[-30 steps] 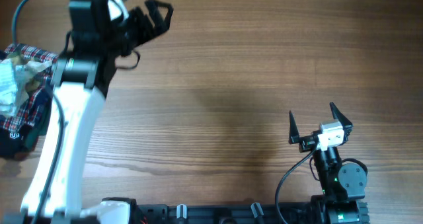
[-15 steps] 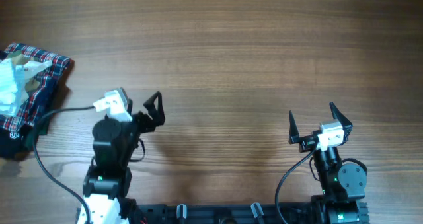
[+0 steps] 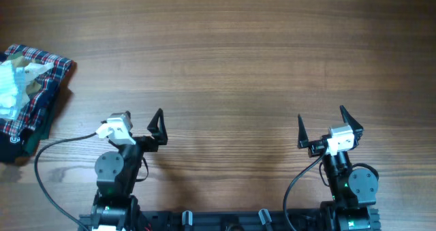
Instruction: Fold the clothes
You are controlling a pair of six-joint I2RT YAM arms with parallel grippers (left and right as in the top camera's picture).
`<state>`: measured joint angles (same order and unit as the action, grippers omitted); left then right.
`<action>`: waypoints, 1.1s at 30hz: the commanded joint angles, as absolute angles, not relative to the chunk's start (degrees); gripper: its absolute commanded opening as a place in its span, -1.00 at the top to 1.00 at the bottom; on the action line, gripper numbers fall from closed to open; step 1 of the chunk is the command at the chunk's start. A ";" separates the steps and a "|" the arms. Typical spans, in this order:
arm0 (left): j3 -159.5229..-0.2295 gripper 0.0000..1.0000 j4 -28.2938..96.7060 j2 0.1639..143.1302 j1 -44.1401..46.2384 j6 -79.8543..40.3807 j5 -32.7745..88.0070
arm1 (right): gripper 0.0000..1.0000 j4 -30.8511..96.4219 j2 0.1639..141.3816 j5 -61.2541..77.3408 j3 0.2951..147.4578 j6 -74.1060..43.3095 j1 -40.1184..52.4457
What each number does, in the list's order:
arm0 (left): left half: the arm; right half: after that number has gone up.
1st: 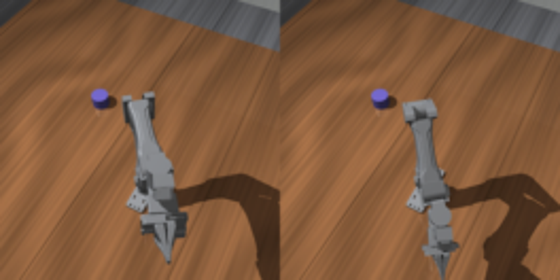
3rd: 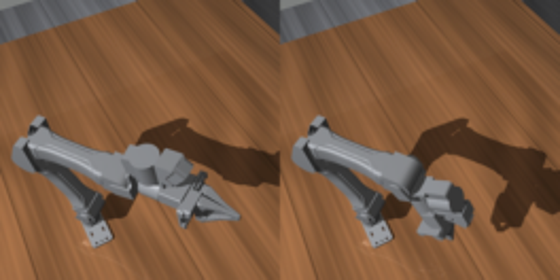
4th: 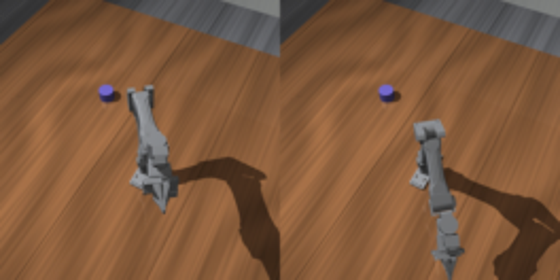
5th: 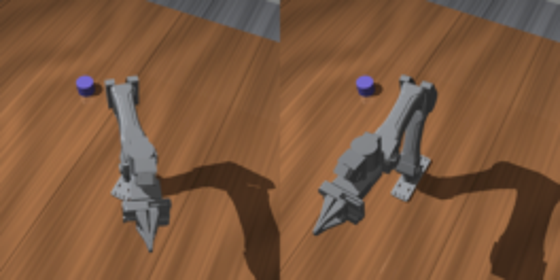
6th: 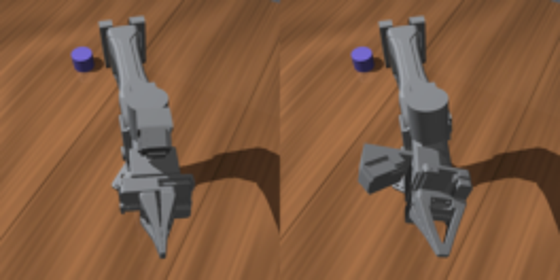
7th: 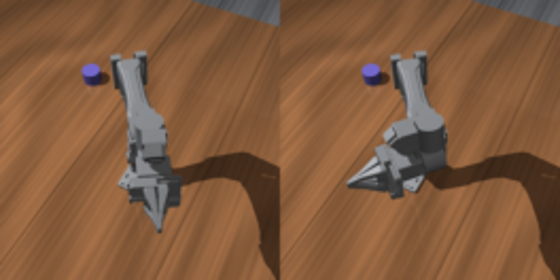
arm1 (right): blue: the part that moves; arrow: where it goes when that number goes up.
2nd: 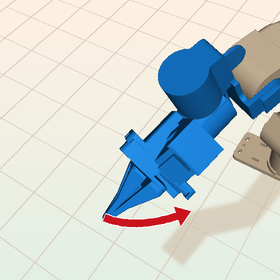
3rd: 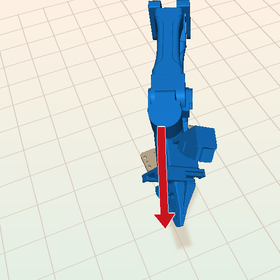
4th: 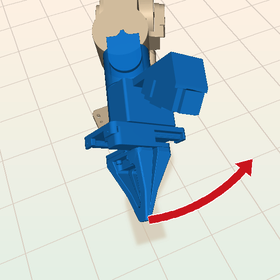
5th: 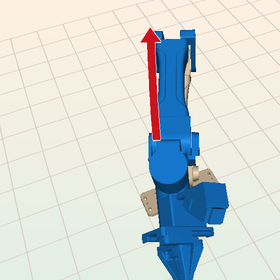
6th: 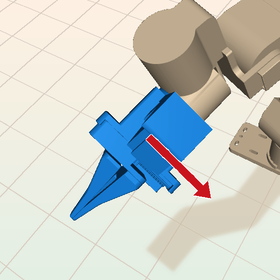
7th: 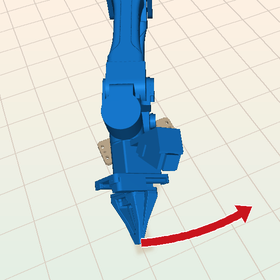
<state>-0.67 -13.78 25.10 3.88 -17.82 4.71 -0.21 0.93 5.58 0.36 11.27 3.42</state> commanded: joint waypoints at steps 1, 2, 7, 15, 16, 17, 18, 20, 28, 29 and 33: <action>-0.32 -1.00 -11.31 19.11 2.70 -13.63 2.98 | -0.99 -0.40 0.60 6.46 0.30 11.99 2.98; -0.32 -0.99 -9.45 17.12 2.72 -13.63 2.42 | -0.99 -0.40 0.64 6.46 0.30 12.01 2.98; -0.32 -1.00 1.41 10.04 2.72 -7.60 0.89 | -0.99 -0.40 0.64 6.46 0.30 11.99 2.98; -0.32 -0.99 4.32 0.34 2.72 -1.83 -0.10 | -1.00 -0.40 0.64 6.46 0.30 12.01 2.98; -0.32 -1.00 4.32 0.10 2.72 -1.85 -0.10 | -0.99 -0.43 0.64 6.46 0.30 11.99 2.98; -0.32 -0.99 4.34 0.10 2.72 -1.83 -0.10 | -0.99 -0.40 0.64 6.46 0.30 11.99 2.98; -0.32 -0.99 4.32 0.10 2.72 -1.83 -0.10 | -0.99 -0.40 0.64 6.46 0.30 11.99 2.98; -0.32 -0.99 4.27 0.10 2.72 -1.87 -0.10 | -0.99 -0.40 0.64 6.46 0.30 11.99 2.98; -0.32 -1.00 4.23 0.10 2.70 -1.89 -0.10 | -0.99 -0.40 0.64 6.46 0.30 11.99 2.98; -0.32 -0.99 4.21 0.10 2.70 -1.87 -0.10 | -0.99 -0.40 0.64 6.46 0.30 11.99 2.98; -0.32 -1.00 4.21 0.10 -1.26 -1.89 -0.08 | -0.99 -0.40 0.64 6.46 0.30 11.99 2.98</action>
<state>-0.58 4.10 0.78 1.54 -3.03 0.64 -0.21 0.95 5.58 0.36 11.29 3.42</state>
